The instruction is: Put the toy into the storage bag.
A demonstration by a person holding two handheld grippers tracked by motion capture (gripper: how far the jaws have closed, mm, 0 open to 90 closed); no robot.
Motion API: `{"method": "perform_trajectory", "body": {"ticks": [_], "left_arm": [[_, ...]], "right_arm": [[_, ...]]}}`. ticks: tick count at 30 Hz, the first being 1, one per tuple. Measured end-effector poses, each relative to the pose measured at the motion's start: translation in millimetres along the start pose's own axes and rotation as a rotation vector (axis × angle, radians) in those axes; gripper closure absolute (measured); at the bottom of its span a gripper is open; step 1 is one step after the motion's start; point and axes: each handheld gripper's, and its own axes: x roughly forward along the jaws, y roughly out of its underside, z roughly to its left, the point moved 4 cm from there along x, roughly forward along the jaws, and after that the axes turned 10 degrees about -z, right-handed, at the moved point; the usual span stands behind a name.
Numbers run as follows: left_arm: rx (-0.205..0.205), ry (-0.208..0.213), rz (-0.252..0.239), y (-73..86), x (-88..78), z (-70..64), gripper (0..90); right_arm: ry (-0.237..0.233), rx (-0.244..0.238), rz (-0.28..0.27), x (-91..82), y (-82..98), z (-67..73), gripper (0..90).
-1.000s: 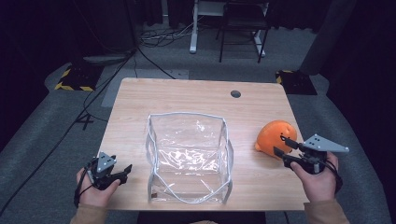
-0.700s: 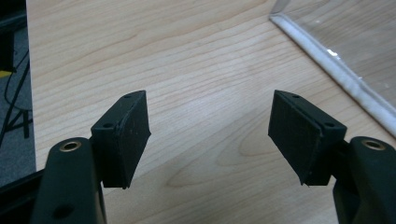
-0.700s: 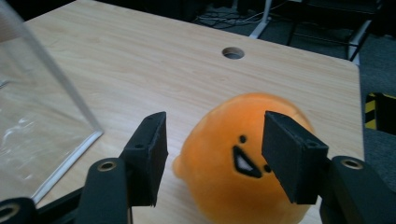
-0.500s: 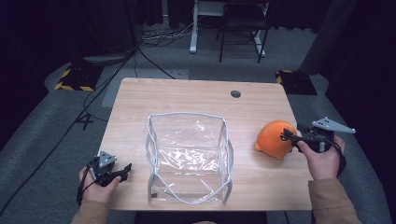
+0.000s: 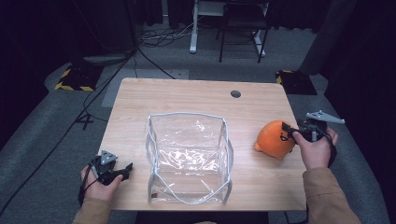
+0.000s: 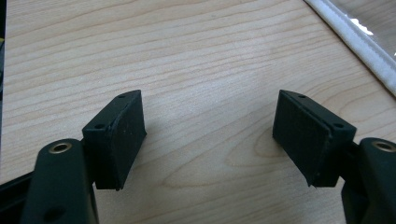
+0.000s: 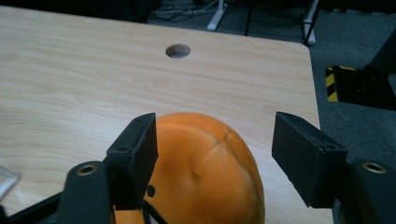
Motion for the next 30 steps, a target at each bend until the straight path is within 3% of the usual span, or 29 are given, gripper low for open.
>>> {"method": "perform_trajectory", "body": {"ticks": [4,5,6,8,9,13,19,30], "left_arm": [[-0.001,0.002,0.000,0.0,0.2,-0.2,25.1],[-0.001,0.003,0.001,-0.1,0.3,-0.2,24.8],[-0.003,0.003,0.002,-0.2,0.5,-0.4,24.8],[0.003,0.003,0.004,-0.5,0.8,-0.3,24.0],[0.003,0.004,0.004,-0.5,1.0,-0.5,23.8],[0.005,0.003,0.004,-0.7,1.3,-0.4,23.4],[0.007,0.002,0.003,-0.8,1.5,-0.4,23.2],[0.009,0.009,0.003,-1.2,2.1,-0.7,23.2]], "right_arm": [[0.008,0.022,0.024,11.1,9.2,1.5,33.5],[0.001,0.028,0.031,12.0,10.2,1.8,40.5],[0.001,0.028,0.031,12.0,10.2,1.8,40.5],[-0.036,0.035,0.049,12.9,11.4,5.3,50.9],[-0.046,0.003,0.066,10.7,9.5,8.3,62.6],[-0.077,-0.027,0.066,5.8,4.1,14.6,74.5],[-0.076,-0.056,0.047,-3.0,-6.4,18.6,76.2],[-0.115,-0.088,-0.024,-35.0,-48.1,30.0,76.3]]}}
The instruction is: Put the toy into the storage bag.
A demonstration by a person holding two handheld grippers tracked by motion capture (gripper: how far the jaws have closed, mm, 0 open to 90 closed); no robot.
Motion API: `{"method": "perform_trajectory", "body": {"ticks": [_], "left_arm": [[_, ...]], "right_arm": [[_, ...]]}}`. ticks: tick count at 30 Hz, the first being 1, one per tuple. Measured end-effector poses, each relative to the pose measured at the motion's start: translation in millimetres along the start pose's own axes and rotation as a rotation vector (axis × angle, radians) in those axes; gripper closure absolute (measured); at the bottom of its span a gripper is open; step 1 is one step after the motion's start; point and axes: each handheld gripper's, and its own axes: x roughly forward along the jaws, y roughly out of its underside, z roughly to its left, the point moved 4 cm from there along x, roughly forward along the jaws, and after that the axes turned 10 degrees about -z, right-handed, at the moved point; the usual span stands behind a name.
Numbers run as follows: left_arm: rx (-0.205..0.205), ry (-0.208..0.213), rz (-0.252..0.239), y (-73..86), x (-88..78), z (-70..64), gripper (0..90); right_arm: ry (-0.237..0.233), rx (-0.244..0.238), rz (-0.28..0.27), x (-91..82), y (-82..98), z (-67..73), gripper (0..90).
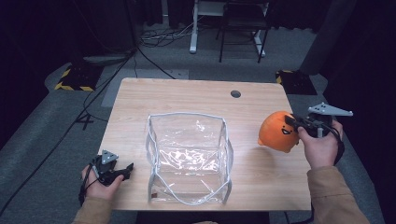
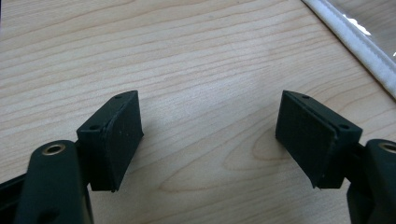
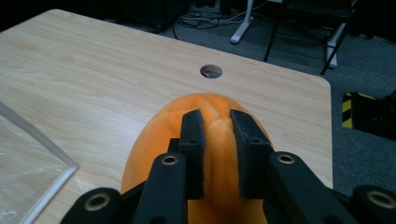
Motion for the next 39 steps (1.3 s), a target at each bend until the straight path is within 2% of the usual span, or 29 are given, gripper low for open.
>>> {"method": "perform_trajectory", "body": {"ticks": [9,18,32,39], "left_arm": [[0.001,0.005,0.001,-0.3,0.5,-0.2,23.2],[0.002,0.007,0.000,-0.5,0.8,-0.3,23.2],[0.001,0.007,0.000,-0.5,0.8,-0.3,23.3],[0.001,0.007,0.000,-0.5,0.8,-0.3,23.2]], "right_arm": [[-0.034,-0.024,-0.036,-15.7,-27.5,10.9,76.3],[-0.073,-0.034,-0.069,-26.0,-47.0,21.3,76.4],[-0.120,-0.049,-0.112,-27.1,-74.9,34.7,76.7],[-0.160,-0.057,-0.132,-26.8,-90.6,43.7,77.4]]}}
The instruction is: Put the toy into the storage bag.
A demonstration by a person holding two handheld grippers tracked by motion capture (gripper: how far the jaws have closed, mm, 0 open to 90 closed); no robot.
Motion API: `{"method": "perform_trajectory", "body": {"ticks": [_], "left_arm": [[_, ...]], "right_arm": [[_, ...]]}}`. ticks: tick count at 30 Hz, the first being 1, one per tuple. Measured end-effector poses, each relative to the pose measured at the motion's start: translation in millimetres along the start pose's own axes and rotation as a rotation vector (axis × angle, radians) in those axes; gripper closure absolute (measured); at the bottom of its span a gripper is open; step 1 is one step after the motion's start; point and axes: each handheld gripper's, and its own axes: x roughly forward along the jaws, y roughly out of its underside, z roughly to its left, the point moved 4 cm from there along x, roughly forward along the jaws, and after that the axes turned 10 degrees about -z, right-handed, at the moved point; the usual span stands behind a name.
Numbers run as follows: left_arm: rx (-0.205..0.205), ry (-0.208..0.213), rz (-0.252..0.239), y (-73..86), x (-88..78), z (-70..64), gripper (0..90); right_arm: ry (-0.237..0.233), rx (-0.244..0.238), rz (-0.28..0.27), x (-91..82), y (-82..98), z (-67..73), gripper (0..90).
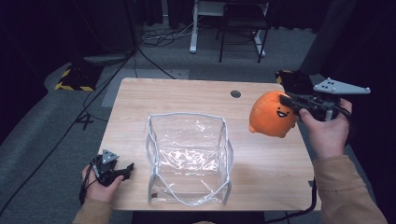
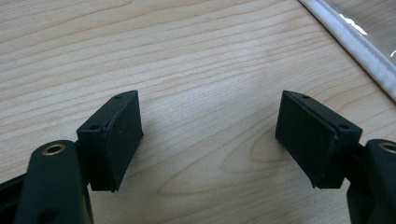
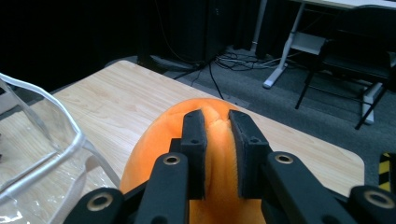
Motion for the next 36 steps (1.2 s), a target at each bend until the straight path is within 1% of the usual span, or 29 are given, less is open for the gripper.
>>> {"method": "perform_trajectory", "body": {"ticks": [3,4,9,14,16,18,20,22,25,30,32,34,36], "left_arm": [[0.000,0.000,0.000,0.0,0.0,0.0,23.2],[0.000,0.000,0.000,0.0,0.0,0.0,23.3],[0.000,0.000,0.000,0.0,0.0,0.0,23.3],[0.000,0.000,0.000,0.0,0.0,0.0,23.3],[0.000,0.001,0.000,0.0,-0.1,0.1,23.2],[0.000,0.001,0.001,0.0,-0.2,0.2,23.3],[0.000,0.001,0.000,0.0,-0.2,0.2,23.3],[-0.001,0.001,0.000,0.0,-0.1,0.1,23.3],[0.001,0.001,0.000,0.0,-0.1,0.3,23.3],[-0.001,0.002,0.000,0.0,-0.1,0.2,23.3],[-0.001,0.001,0.000,0.0,0.0,0.1,23.3],[0.000,0.002,0.000,0.0,0.0,0.2,23.3],[-0.001,0.002,0.000,0.0,0.0,0.1,23.3]], "right_arm": [[-0.010,-0.002,-0.002,1.1,-3.9,2.2,77.5],[-0.017,-0.010,-0.008,2.1,-8.1,3.6,77.6],[-0.021,-0.012,-0.016,4.4,-15.6,4.3,77.9],[-0.044,-0.022,-0.030,7.6,-24.1,6.7,78.1],[-0.076,-0.026,-0.044,8.9,-28.0,9.9,78.2],[-0.098,-0.023,-0.055,9.7,-31.2,13.0,78.3],[-0.136,-0.038,-0.074,12.5,-37.2,18.3,78.4],[-0.145,-0.043,-0.073,13.5,-38.8,20.5,78.4],[-0.169,-0.063,-0.077,17.0,-44.4,27.8,78.4],[-0.223,-0.072,-0.095,22.1,-53.3,38.5,78.5],[-0.256,-0.077,-0.104,26.2,-59.1,47.5,78.4],[-0.263,-0.082,-0.106,27.1,-60.4,49.7,78.4],[-0.281,-0.091,-0.112,29.4,-64.0,56.0,78.4]]}}
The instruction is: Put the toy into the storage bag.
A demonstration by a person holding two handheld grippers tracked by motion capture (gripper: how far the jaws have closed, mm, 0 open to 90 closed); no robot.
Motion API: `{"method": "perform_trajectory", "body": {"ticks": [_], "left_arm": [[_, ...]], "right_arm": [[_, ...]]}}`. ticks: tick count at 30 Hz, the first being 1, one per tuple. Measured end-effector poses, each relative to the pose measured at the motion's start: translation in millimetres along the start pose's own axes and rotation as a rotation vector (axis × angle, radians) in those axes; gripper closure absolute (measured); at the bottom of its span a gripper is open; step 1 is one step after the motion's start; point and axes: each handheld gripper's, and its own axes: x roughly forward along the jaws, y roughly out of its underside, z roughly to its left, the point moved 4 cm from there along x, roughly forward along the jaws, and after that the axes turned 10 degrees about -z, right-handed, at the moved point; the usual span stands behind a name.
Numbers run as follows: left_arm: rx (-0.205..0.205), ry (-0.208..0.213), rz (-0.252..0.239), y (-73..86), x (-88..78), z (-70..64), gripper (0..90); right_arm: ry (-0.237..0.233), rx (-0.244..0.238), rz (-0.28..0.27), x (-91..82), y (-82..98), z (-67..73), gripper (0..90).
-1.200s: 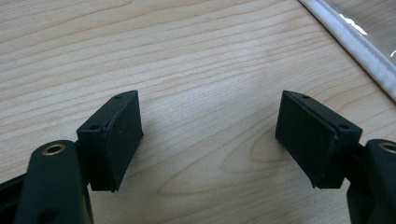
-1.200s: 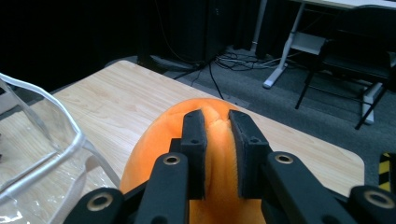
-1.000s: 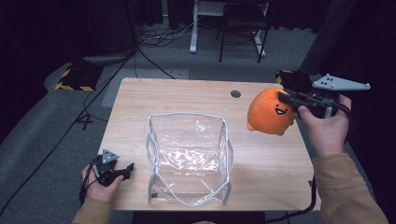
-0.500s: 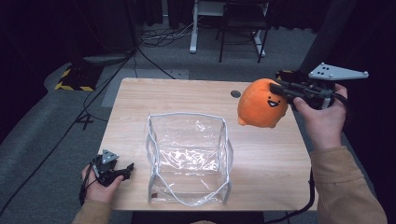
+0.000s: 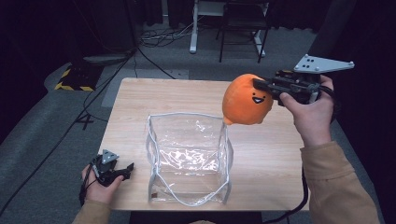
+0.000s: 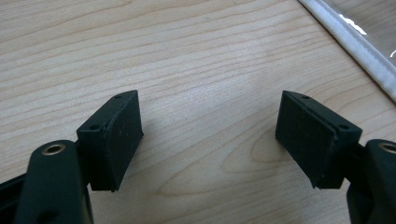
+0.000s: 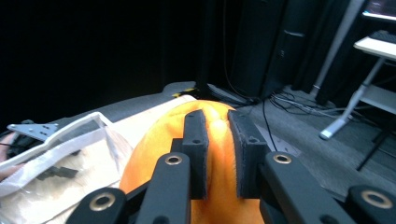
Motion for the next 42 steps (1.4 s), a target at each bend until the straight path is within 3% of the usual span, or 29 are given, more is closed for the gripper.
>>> {"method": "perform_trajectory", "body": {"ticks": [12,16,24,36,42], "left_arm": [[0.000,-0.001,0.000,0.0,0.0,-0.1,23.3],[0.001,-0.001,0.000,0.0,0.0,-0.1,23.3],[0.001,-0.001,0.000,0.0,0.0,-0.1,23.3],[0.003,0.002,0.000,-0.1,0.2,0.1,23.3],[0.005,0.004,0.001,-0.1,0.1,0.0,23.6]], "right_arm": [[-0.145,-0.020,-0.027,30.5,-14.0,36.9,78.4],[-0.171,-0.021,-0.025,36.1,-14.7,43.4,78.4],[-0.233,-0.023,-0.017,50.8,-13.4,58.0,78.4],[-0.366,-0.020,-0.011,78.0,-3.8,79.6,78.3],[-0.396,-0.015,0.008,91.4,3.7,87.9,78.3]]}}
